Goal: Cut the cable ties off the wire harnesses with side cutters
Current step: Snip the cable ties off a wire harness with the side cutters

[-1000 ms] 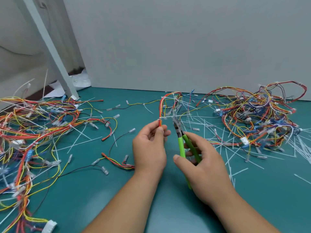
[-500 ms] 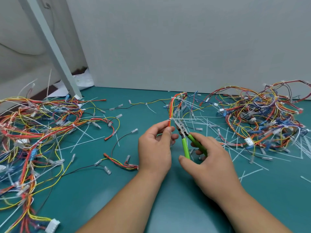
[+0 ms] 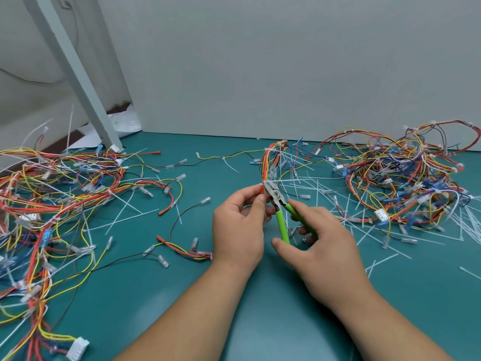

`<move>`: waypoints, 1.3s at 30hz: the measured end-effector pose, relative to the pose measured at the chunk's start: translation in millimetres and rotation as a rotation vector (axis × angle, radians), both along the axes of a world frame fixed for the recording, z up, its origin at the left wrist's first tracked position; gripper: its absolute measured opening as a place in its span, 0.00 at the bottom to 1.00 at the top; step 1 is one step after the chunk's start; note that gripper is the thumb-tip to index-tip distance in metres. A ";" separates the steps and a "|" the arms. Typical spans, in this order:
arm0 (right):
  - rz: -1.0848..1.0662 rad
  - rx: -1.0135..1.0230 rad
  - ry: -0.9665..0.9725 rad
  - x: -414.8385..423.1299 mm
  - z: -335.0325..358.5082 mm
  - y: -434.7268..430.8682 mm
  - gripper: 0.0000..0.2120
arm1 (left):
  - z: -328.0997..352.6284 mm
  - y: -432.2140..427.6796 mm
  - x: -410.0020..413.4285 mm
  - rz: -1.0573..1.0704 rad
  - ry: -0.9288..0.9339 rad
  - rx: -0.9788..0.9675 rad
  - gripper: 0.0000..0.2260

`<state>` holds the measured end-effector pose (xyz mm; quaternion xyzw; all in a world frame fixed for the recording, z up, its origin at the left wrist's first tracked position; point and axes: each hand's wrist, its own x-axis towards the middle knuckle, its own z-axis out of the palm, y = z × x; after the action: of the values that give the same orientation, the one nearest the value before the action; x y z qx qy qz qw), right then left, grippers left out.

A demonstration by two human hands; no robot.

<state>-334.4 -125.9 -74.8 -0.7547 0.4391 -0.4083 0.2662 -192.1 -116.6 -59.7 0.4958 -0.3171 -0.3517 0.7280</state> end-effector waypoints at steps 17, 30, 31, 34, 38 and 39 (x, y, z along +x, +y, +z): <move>-0.023 -0.001 -0.023 0.8 -1.5 -2.1 0.34 | -1.5 0.1 2.3 -0.027 0.012 -0.013 0.09; -0.096 -0.147 0.055 -0.2 5.6 -0.7 0.33 | -2.4 2.0 2.8 -0.012 -0.049 -0.004 0.08; -0.095 -0.145 0.052 -0.5 5.1 -0.8 0.33 | -2.4 2.1 2.6 -0.015 -0.054 -0.004 0.08; -0.082 -0.130 0.036 -1.2 4.0 -1.7 0.33 | -2.6 2.0 2.7 -0.016 -0.058 -0.003 0.08; -0.083 -0.124 0.024 -1.2 2.9 -2.0 0.32 | -2.7 2.1 3.5 -0.019 -0.057 -0.002 0.08; -0.083 -0.121 0.023 -1.0 3.0 -2.2 0.32 | -2.7 2.0 3.5 -0.021 -0.058 -0.003 0.08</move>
<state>-335.4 -128.1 -71.8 -0.7551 0.4479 -0.4359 0.1978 -188.6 -114.6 -62.4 0.5014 -0.3437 -0.3442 0.7155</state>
